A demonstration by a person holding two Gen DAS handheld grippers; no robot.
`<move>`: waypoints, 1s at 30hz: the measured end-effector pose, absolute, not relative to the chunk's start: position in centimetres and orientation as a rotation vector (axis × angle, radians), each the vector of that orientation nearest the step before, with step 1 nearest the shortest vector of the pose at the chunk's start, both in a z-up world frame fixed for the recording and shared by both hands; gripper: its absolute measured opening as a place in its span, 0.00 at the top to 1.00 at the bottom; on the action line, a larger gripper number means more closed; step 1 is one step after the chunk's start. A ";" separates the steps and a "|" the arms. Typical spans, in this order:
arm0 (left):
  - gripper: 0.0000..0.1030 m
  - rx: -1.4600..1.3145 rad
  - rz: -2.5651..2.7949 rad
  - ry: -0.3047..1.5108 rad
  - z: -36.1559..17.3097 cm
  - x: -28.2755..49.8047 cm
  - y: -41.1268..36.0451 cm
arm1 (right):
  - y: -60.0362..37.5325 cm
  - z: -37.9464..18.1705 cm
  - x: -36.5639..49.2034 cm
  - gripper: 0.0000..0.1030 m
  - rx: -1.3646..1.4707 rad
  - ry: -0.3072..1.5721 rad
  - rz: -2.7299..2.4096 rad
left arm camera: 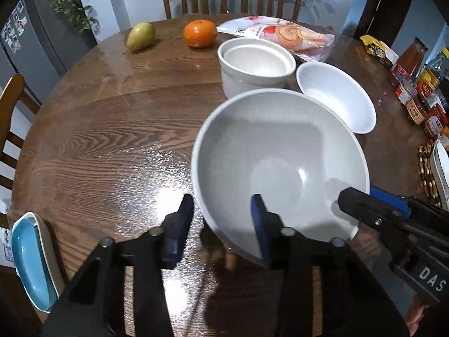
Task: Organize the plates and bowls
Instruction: 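Close both grippers on the large white bowl rim and lift it, then carry the large white bowl beside the teal plate stack and lower it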
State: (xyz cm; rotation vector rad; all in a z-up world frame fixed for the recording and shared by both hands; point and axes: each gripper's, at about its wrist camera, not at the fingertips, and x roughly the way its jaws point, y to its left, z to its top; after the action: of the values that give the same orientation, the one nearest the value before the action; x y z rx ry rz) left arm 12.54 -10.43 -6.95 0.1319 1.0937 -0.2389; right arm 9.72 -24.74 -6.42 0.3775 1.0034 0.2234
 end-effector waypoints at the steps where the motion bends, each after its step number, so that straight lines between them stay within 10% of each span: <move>1: 0.73 0.131 -0.244 1.098 -7.0 12.6 -10.5 | -24.8 -6.5 9.8 0.75 0.378 1.007 0.223; 30: 0.75 0.123 -0.187 1.017 -4.5 8.4 -8.0 | -23.4 -3.9 7.3 0.83 0.389 0.966 0.284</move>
State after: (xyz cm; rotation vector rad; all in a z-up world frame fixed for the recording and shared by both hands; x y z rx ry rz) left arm 8.42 -7.99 -4.53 0.1234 1.0173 -0.1867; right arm 7.34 -23.37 -3.93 0.3893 0.9663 0.2844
